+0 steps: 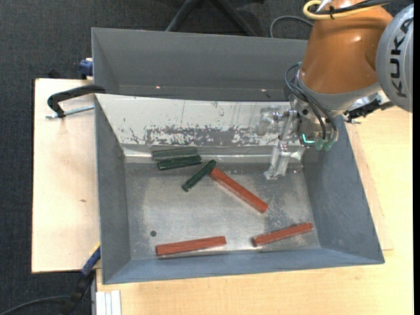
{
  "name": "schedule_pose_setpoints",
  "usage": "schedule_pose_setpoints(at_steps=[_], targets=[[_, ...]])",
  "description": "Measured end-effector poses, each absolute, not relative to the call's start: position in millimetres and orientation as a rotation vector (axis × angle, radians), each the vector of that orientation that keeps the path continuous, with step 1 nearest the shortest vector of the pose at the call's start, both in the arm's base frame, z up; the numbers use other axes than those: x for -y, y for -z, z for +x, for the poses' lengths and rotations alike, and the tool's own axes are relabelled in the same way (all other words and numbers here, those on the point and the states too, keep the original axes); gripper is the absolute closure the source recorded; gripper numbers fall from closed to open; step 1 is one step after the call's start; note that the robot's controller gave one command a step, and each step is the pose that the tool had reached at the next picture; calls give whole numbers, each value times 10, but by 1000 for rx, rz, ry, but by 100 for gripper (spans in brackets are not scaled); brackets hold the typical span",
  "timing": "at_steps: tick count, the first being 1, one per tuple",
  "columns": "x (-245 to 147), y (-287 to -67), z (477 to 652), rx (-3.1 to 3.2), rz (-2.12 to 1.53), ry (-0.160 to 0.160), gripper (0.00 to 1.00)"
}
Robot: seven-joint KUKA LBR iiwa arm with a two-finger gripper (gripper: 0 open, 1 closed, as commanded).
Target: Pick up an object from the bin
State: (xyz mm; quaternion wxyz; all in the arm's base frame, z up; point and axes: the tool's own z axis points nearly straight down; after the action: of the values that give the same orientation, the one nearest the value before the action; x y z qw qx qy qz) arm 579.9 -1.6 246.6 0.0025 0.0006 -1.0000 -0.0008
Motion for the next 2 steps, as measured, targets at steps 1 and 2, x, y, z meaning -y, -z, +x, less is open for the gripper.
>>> schedule_pose_setpoints(at_steps=[1,2], targets=[[-352,-1173,5665,3119,330,3,0],[-576,-691,5646,3124,356,4,0]])
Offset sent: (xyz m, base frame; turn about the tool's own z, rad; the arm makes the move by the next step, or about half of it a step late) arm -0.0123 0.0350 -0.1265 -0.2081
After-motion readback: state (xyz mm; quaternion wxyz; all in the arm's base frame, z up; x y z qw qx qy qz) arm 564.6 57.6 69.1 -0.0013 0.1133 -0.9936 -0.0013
